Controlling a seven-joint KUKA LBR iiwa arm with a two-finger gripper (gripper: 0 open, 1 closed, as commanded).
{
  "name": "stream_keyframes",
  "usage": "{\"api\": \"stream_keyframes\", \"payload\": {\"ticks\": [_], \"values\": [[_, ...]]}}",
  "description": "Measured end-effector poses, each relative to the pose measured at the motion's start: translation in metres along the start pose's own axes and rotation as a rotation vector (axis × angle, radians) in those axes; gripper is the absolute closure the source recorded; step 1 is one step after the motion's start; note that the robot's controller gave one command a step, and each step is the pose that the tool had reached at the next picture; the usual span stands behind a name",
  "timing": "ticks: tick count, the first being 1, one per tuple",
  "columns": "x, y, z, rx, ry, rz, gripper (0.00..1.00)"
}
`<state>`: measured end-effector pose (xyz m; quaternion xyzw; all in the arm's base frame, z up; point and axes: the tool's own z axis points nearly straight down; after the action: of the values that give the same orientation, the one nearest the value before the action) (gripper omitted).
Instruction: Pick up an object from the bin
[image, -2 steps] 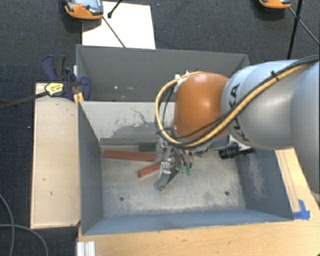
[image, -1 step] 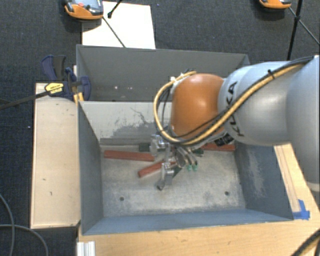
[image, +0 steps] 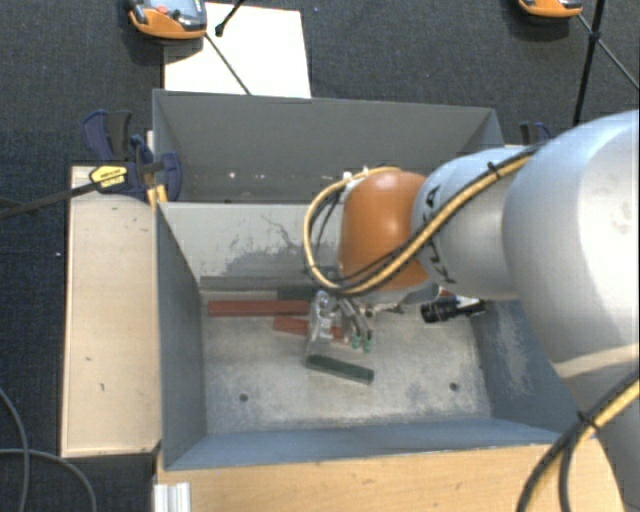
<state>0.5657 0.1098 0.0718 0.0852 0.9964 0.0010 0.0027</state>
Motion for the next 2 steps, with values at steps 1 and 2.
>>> {"api": "stream_keyframes", "payload": {"ticks": [1, 2], "values": [[0.0010, -0.0001, 0.0011, 0.001, 0.003, 0.003, 0.00], [0.0010, -0.0002, 0.0012, 0.001, 0.003, 0.005, 0.00]]}}
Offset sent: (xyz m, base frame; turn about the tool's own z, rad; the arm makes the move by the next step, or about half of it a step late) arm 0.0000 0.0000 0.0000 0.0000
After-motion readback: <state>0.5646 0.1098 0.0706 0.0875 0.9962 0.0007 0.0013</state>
